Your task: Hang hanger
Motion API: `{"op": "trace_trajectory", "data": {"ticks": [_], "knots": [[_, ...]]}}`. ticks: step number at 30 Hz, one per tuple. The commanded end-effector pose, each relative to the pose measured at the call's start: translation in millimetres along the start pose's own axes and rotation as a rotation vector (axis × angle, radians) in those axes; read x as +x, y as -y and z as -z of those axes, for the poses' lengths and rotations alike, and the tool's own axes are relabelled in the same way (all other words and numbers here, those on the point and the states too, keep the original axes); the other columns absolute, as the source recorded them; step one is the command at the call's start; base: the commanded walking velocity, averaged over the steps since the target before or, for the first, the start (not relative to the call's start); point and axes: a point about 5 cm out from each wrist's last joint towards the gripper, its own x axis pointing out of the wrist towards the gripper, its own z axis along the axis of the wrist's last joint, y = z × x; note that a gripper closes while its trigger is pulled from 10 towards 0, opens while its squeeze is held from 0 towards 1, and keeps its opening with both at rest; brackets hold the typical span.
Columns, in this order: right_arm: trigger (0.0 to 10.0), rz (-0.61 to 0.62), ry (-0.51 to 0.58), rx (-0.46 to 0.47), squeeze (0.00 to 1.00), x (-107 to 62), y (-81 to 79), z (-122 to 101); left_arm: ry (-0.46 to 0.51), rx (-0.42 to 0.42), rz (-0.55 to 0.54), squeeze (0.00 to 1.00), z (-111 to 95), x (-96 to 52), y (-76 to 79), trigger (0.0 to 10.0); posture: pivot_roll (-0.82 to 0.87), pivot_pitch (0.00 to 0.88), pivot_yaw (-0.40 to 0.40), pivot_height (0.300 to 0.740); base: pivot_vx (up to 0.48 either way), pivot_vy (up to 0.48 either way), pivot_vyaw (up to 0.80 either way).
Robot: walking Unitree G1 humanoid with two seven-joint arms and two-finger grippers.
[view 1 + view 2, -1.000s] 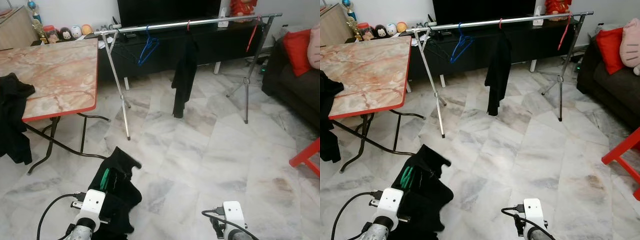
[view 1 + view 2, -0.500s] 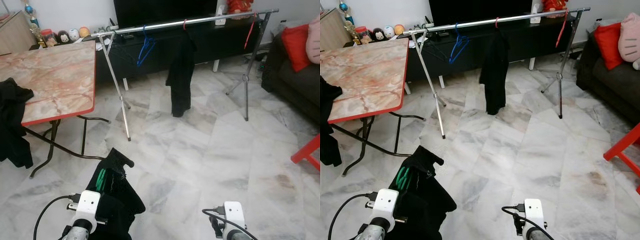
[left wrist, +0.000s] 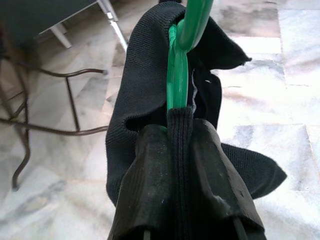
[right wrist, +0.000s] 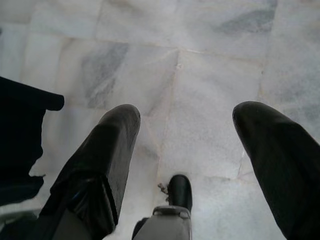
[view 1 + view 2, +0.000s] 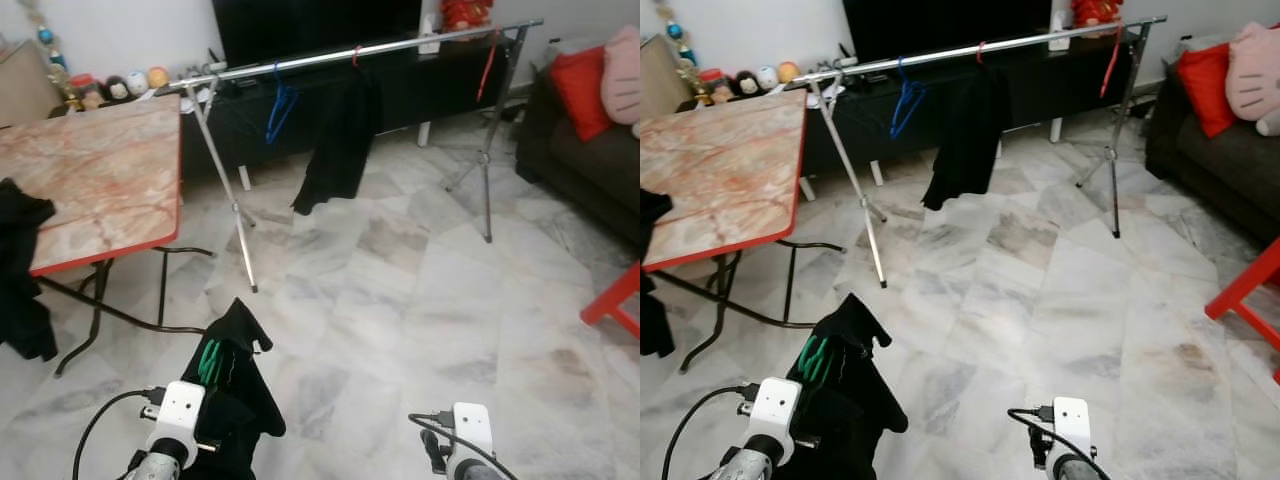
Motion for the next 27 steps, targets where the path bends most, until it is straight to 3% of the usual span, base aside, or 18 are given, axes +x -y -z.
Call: {"op": "trace_trajectory", "data": {"ticks": [1, 14, 27], "knots": [[10.0, -0.001, -0.003, 0.020, 0.00, 1.1, -4.0, -2, 0.038, -0.001, -0.012, 0.00, -11, 6.5, -4.6, 10.0, -0.13, 0.000, 0.122, 0.740, 0.480, 0.000, -0.41], [10.0, 0.002, -0.016, 0.025, 0.00, 1.4, -3.0, -2, 0.035, -0.001, 0.007, 0.00, -11, 8.0, 0.3, 10.0, -0.14, 0.000, 0.119, 0.740, 0.480, 0.000, -0.73], [10.0, 0.006, -0.005, 0.012, 0.00, 1.4, 0.6, -4, 0.036, -0.016, 0.021, 0.00, -12, 11.6, 7.8, 10.0, -0.15, 0.000, 0.111, 0.740, 0.480, 0.000, 0.00]]}}
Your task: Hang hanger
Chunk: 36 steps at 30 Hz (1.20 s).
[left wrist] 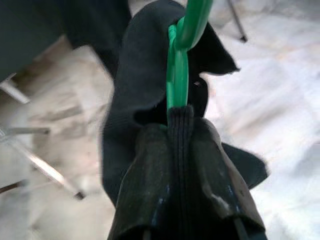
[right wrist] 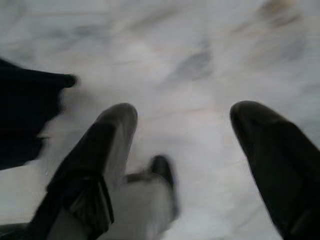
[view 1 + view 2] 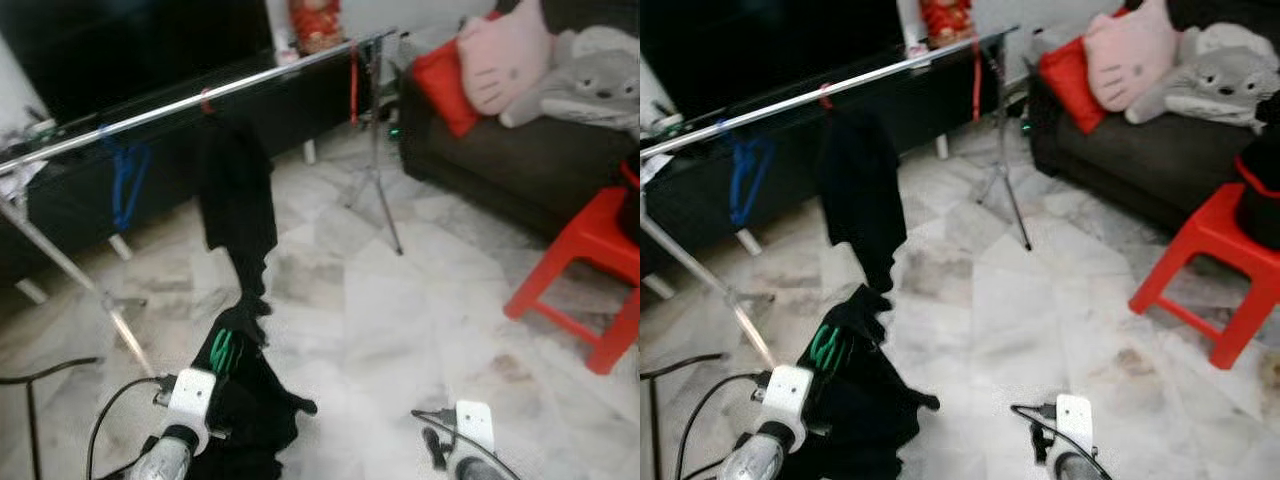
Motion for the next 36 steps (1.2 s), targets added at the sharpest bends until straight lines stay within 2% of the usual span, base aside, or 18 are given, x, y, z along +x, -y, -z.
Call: {"op": "trace_trajectory", "data": {"ticks": [1, 9, 12, 15, 24, 36], "knots": [[10.0, -0.041, 0.010, 0.000, 0.00, 1.3, -16.0, -4, 0.000, 0.027, -0.043, 0.00, 0, -1.9, -16.7, 10.0, -0.15, 0.000, 0.111, 0.740, 0.480, 0.000, 0.00], [10.0, -0.050, 0.022, -0.021, 0.00, 1.2, -16.8, -5, -0.005, 0.008, -0.067, 0.00, 0, -0.7, -19.3, 10.0, -0.15, 0.000, 0.109, 0.740, 0.480, 0.000, 0.14], [10.0, -0.058, 0.021, -0.034, 0.00, 1.0, -17.7, -4, -0.007, 0.008, -0.070, 0.00, 0, -0.6, -19.3, 10.0, -0.15, 0.000, 0.107, 0.740, 0.480, 0.000, 0.80], [10.0, -0.067, 0.013, -0.031, 0.00, -2.3, -11.9, 7, -0.012, 0.008, -0.079, 0.00, 0, 0.0, -19.4, 10.0, -0.15, 0.000, 0.107, 0.740, 0.480, 0.000, 0.80], [10.0, -0.087, -0.001, -0.042, 0.00, -2.8, -13.3, 10, -0.015, 0.008, -0.088, 0.00, 0, 1.3, -19.6, 10.0, -0.15, 0.000, 0.105, 0.740, 0.480, 0.000, 0.80], [10.0, -0.094, -0.008, -0.025, 0.00, -3.0, -12.8, 11, -0.021, -0.001, -0.114, 0.00, 1, 1.5, -20.1, 10.0, -0.16, 0.000, 0.100, 0.740, 0.000, 0.000, 0.00]]}}
